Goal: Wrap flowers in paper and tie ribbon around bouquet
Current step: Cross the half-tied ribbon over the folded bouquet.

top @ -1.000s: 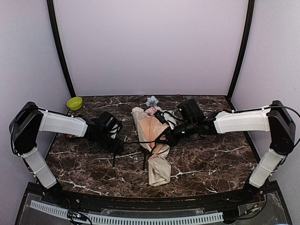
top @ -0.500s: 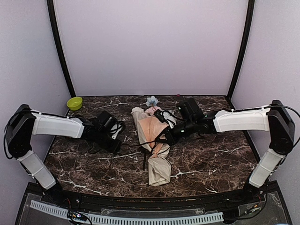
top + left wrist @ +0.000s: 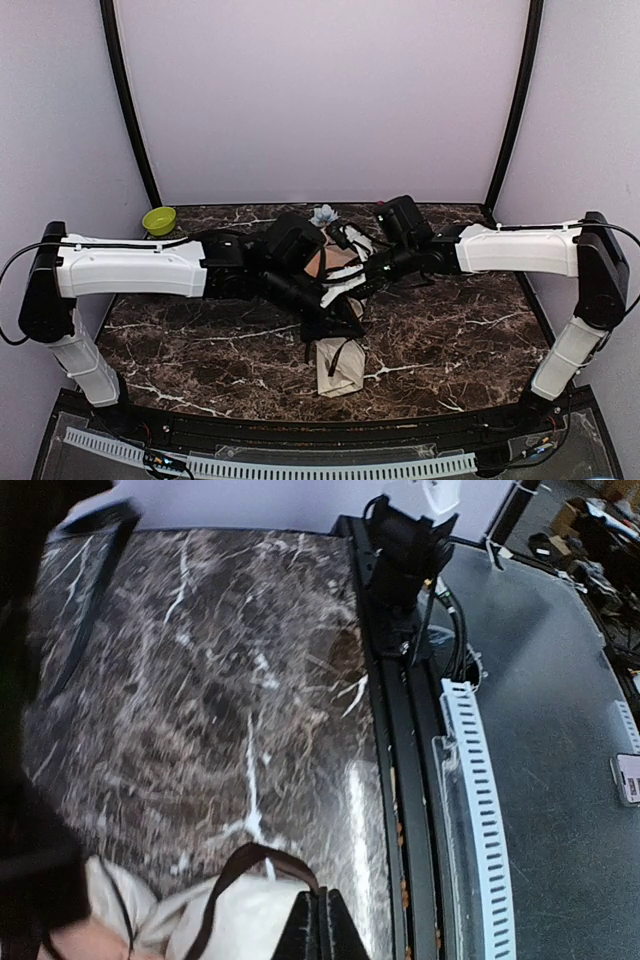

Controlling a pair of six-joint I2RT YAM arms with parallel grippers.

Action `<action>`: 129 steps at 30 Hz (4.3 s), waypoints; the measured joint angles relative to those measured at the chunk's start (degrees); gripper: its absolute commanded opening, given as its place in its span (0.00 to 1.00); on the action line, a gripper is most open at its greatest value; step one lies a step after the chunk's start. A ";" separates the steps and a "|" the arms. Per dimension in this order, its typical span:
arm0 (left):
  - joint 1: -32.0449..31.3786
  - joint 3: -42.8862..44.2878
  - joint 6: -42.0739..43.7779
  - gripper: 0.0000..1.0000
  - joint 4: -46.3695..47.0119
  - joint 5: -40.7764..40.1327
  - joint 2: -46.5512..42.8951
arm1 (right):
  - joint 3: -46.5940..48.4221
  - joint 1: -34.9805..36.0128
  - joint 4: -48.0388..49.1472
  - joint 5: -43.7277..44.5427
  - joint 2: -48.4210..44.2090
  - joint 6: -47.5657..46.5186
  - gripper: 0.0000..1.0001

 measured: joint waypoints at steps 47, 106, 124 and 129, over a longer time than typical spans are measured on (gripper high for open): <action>-4.00 -23.80 9.46 0.46 45.75 -13.27 -5.79 | 0.63 -0.87 -4.87 0.15 -0.48 -1.29 0.00; 6.25 -36.41 -5.53 0.00 65.94 -11.78 2.67 | 9.79 -0.81 -12.28 -0.48 8.26 3.61 0.00; 6.40 -36.44 -5.55 0.00 67.21 -11.63 2.67 | 5.81 -0.59 -18.34 -12.09 10.58 -6.60 0.05; 7.04 -36.44 -6.21 0.00 67.63 -11.04 2.75 | 3.89 -0.59 -14.71 -15.74 10.58 -6.62 0.08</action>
